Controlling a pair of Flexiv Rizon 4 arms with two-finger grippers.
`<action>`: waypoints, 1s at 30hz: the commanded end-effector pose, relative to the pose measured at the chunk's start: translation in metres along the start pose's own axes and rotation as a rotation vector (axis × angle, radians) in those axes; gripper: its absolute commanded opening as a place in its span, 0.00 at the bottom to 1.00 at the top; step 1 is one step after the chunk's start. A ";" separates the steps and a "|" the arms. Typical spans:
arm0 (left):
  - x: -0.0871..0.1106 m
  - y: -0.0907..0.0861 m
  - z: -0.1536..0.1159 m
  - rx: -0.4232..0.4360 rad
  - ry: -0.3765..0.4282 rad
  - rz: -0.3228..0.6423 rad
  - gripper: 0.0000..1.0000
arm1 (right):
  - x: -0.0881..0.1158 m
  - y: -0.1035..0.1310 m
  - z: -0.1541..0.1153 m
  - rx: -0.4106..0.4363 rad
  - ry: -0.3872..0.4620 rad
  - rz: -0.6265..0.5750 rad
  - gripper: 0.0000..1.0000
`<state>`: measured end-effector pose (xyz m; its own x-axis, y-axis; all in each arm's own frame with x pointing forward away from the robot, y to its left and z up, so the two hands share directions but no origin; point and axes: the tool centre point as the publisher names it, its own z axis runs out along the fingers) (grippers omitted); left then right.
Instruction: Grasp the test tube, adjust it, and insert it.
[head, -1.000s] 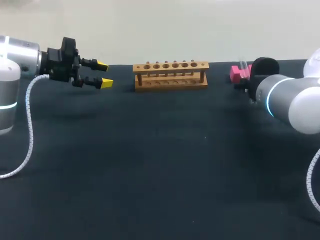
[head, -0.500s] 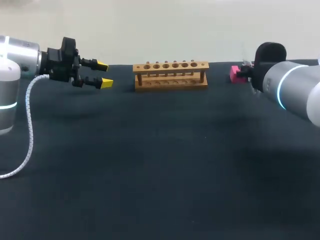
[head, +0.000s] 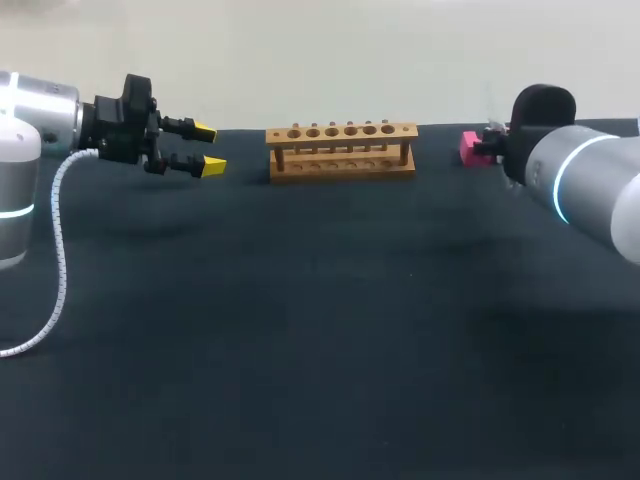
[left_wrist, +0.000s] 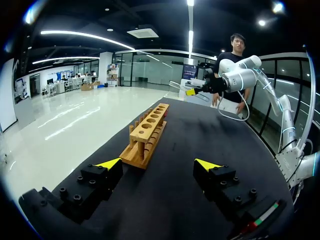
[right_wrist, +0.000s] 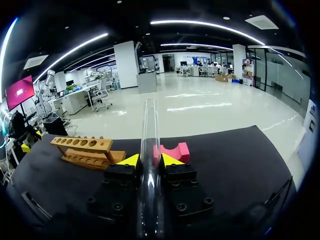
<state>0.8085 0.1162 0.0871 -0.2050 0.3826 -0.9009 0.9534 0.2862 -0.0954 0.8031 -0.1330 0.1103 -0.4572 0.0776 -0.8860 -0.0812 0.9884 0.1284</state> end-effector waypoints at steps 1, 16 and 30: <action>0.001 0.001 0.000 0.001 -0.004 0.003 1.00 | 0.004 -0.003 0.000 -0.100 -0.482 0.001 0.00; 0.001 0.001 0.000 0.001 -0.004 0.003 1.00 | 0.004 0.057 -0.005 -0.051 -0.536 0.038 0.00; 0.001 0.001 0.000 0.001 -0.004 0.003 1.00 | 0.012 0.115 0.010 -0.079 -0.501 0.075 0.00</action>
<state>0.8085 0.1162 0.0871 -0.2050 0.3826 -0.9009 0.9534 0.2862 -0.0954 0.7884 -0.0258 0.1188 -0.3792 0.1520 -0.9127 -0.1049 0.9730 0.2056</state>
